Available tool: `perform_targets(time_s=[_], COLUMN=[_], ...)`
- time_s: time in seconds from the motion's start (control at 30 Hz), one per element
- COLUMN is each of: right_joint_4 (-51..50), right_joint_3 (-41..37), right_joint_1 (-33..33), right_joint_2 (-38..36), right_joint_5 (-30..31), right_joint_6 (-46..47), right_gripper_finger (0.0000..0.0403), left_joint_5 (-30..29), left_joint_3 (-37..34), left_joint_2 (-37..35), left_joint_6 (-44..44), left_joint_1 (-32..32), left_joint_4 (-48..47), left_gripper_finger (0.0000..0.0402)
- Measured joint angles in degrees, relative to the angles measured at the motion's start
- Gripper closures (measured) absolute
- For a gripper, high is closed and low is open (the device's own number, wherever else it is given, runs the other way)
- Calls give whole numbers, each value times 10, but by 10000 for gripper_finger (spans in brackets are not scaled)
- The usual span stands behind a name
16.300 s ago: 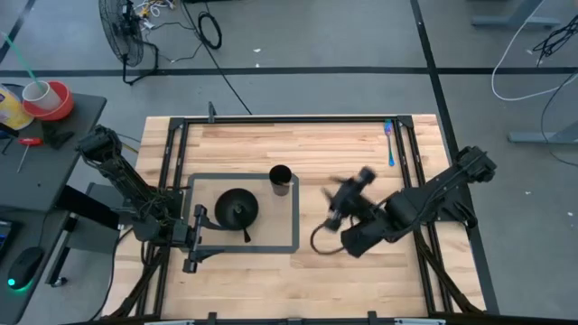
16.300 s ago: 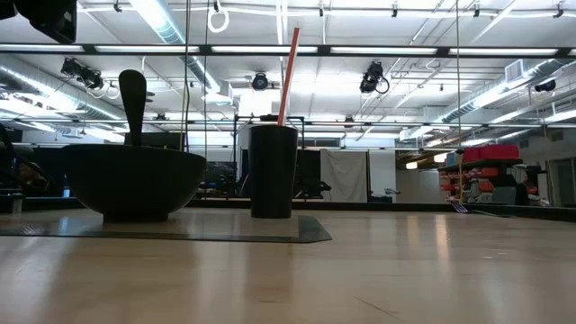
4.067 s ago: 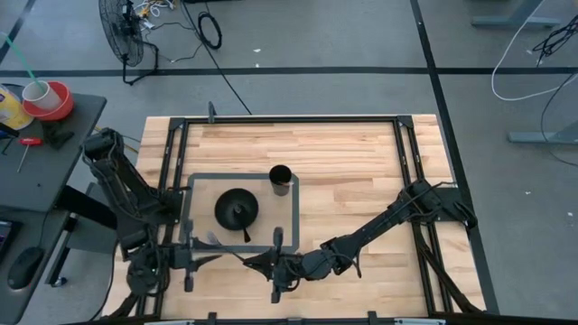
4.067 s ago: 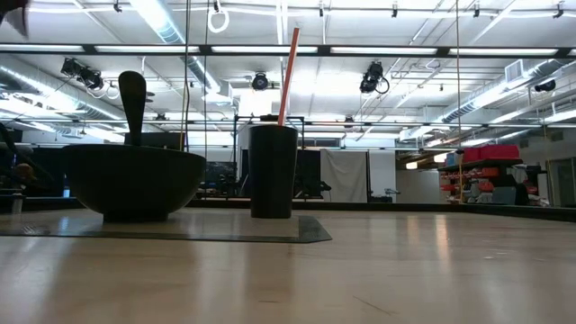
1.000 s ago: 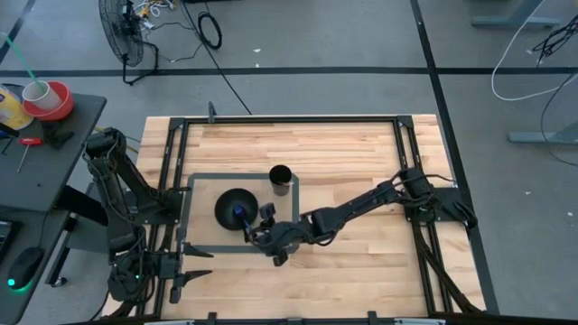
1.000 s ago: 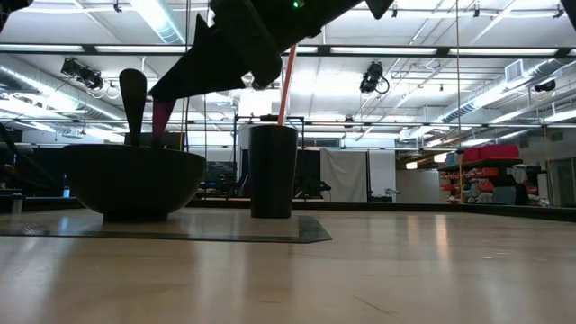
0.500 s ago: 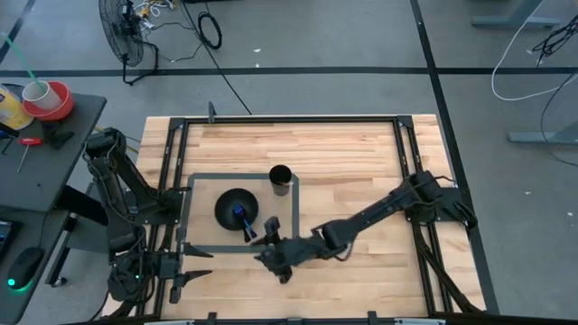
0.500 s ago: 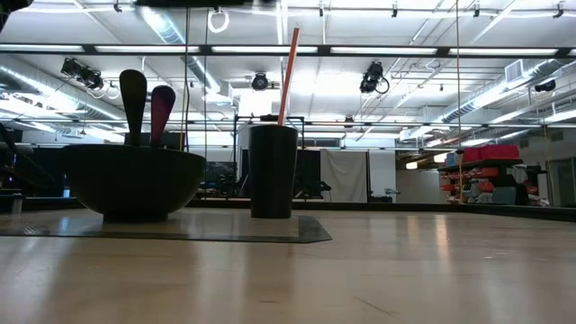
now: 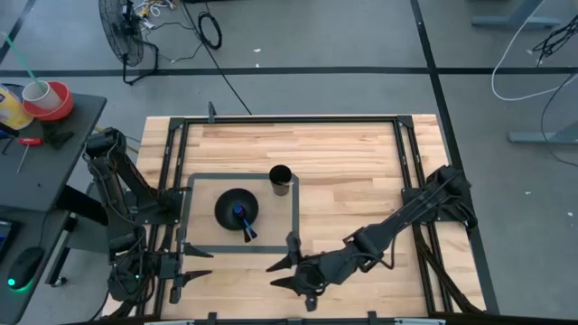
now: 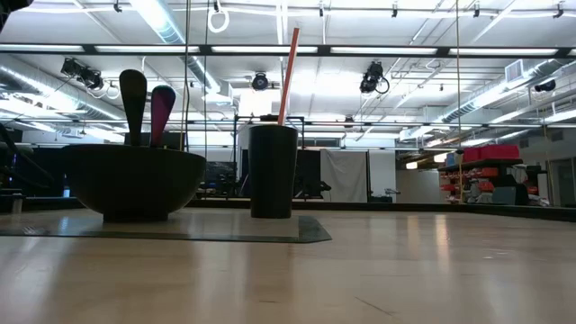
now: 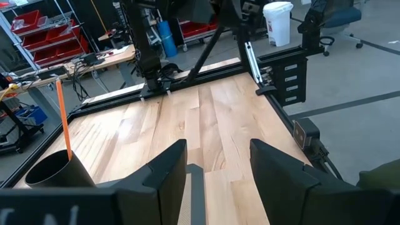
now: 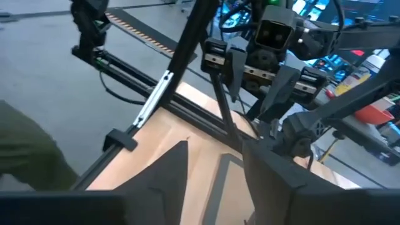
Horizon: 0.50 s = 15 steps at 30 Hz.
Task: Pick & Place Utensil
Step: Return to Home Position
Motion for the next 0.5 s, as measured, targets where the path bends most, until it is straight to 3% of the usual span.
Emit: perform_targets(time_s=[0.2,0.4,0.5], right_joint_4=[-9,44,112], right_joint_3=[-28,-116,-191], right_joint_1=[-5,-9,-9], right_joint_2=[-19,-62,-105], right_joint_5=[-25,-74,-88], right_joint_6=[25,55,79], right_gripper_finger=[314,392,395], left_joint_5=[0,0,0], left_joint_3=[0,0,0], left_joint_2=[0,0,0], left_joint_6=[0,0,0], left_joint_1=[0,0,0], left_joint_4=[0,0,0], left_gripper_finger=[220,220,220])
